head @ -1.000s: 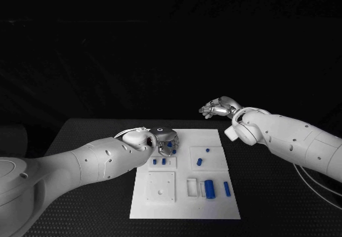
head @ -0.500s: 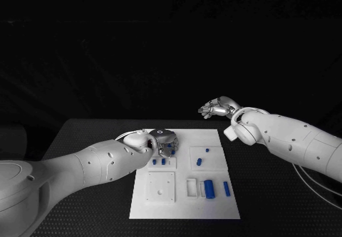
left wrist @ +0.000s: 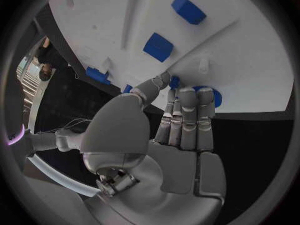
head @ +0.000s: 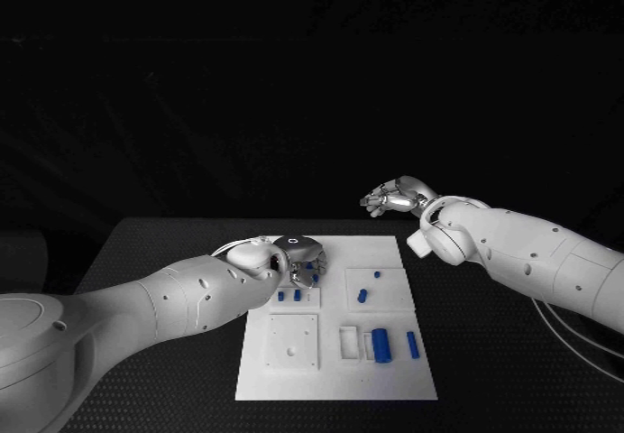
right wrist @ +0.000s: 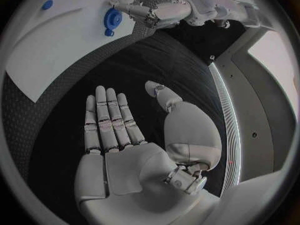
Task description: Assemble the parts on the task board
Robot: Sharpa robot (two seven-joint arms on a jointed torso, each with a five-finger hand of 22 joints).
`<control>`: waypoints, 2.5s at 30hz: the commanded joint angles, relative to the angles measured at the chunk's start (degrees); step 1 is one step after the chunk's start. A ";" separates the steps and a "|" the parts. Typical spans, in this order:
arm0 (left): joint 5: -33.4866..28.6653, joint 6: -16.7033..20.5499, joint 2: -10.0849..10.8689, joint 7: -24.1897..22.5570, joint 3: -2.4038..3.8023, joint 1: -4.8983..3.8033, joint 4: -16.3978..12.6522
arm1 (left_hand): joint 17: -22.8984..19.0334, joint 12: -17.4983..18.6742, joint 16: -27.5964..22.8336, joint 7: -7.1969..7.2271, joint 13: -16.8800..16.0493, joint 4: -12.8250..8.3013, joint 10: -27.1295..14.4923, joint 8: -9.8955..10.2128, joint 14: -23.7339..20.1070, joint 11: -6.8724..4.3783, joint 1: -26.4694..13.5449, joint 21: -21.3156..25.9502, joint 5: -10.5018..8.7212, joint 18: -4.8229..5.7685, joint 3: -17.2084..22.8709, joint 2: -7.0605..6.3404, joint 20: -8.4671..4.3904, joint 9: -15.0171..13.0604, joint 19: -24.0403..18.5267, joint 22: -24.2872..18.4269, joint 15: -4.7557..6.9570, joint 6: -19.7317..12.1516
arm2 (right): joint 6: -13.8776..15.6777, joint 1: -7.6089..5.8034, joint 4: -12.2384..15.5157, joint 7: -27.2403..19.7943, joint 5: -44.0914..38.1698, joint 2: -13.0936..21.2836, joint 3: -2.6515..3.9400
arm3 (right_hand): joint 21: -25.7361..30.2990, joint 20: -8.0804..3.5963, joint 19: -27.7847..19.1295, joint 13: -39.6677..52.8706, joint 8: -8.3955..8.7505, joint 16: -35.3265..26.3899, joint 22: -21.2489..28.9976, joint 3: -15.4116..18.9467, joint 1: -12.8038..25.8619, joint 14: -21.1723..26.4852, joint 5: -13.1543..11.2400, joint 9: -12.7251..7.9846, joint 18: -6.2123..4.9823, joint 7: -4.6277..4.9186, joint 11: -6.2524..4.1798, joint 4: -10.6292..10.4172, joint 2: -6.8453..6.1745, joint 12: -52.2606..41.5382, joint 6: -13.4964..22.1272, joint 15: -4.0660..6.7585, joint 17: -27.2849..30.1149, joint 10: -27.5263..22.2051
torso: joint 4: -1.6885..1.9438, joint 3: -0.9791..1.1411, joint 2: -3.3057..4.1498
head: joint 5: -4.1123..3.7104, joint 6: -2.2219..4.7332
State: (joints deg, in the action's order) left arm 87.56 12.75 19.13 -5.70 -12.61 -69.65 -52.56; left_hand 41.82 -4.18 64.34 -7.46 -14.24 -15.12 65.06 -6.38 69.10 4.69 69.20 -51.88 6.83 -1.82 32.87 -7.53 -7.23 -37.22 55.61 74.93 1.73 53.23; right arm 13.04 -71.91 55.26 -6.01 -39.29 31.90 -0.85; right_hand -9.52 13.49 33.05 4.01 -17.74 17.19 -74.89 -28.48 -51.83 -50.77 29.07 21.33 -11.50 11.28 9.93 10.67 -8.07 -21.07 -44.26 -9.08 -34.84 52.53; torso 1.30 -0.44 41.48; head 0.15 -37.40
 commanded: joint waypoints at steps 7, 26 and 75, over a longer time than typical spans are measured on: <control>0.61 -3.44 -0.57 1.29 -0.05 0.17 0.70 | 0.05 -0.98 1.10 -0.59 -0.37 -0.05 2.63 -1.31 0.80 -0.38 0.47 -0.43 0.00 -5.07 0.32 0.99 -0.32 0.17 0.35 1.13 0.45 1.84 | -0.48 0.01 0.17 -0.41 -0.05 0.03 0.01 | 0.21 0.17 0.14 -0.05 -0.29 -0.36 -0.10 0.01 -0.10 -0.16 0.17 -0.09 -0.97 1.27 0.16 0.22 0.62 0.16 0.43 -0.06 -0.09 0.17 | 0.01 -0.02 -0.02 | -0.06 0.01; 1.01 -4.26 -0.45 2.02 -0.08 0.18 1.18 | -0.10 -0.44 1.23 -0.73 -0.17 -0.43 2.32 -1.46 0.57 -0.17 0.77 -0.30 0.05 -4.92 0.47 1.10 -0.34 0.50 0.13 1.00 0.26 1.85 | -0.54 0.01 0.21 -0.38 -0.05 0.10 0.01 | 0.26 0.18 0.16 -0.05 -0.30 -0.37 -0.15 0.00 -0.10 -0.17 0.16 -0.10 -0.99 1.26 0.16 0.21 0.61 0.16 0.42 -0.05 -0.11 0.18 | 0.08 -0.03 -0.03 | -0.17 -0.12; -5.33 2.61 3.18 -0.01 2.80 0.24 -3.50 | -0.77 -2.23 3.11 1.50 -1.87 0.16 9.68 -5.46 3.14 -2.40 -0.20 -0.28 0.69 -4.43 0.63 4.11 -1.78 0.24 2.08 0.77 2.44 8.15 | -0.47 0.00 0.21 -0.40 -0.08 0.17 0.01 | 0.41 0.20 0.21 -0.05 -0.34 -0.40 -0.28 -0.01 -0.10 -0.17 0.16 -0.13 -1.02 1.25 0.15 0.20 0.60 0.15 0.41 -0.05 -0.14 0.18 | 0.10 -0.06 -0.03 | 0.19 0.09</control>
State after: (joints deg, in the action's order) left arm 84.00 14.09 22.26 -5.16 -9.84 -69.39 -55.81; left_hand 41.14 -6.42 67.22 -5.93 -16.09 -15.30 74.32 -11.49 71.89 2.34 68.97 -52.12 7.14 -2.63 33.36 -3.85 -8.58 -36.93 57.77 74.93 4.09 60.91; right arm 13.04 -71.91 55.42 -6.01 -39.29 32.09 -0.85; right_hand -9.30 13.49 33.05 4.01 -17.74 16.98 -74.91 -28.48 -51.83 -50.77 29.07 21.28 -11.50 11.28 9.93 10.67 -8.07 -21.07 -44.26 -9.08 -34.88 52.53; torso 1.41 -0.49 41.43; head 0.34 -37.32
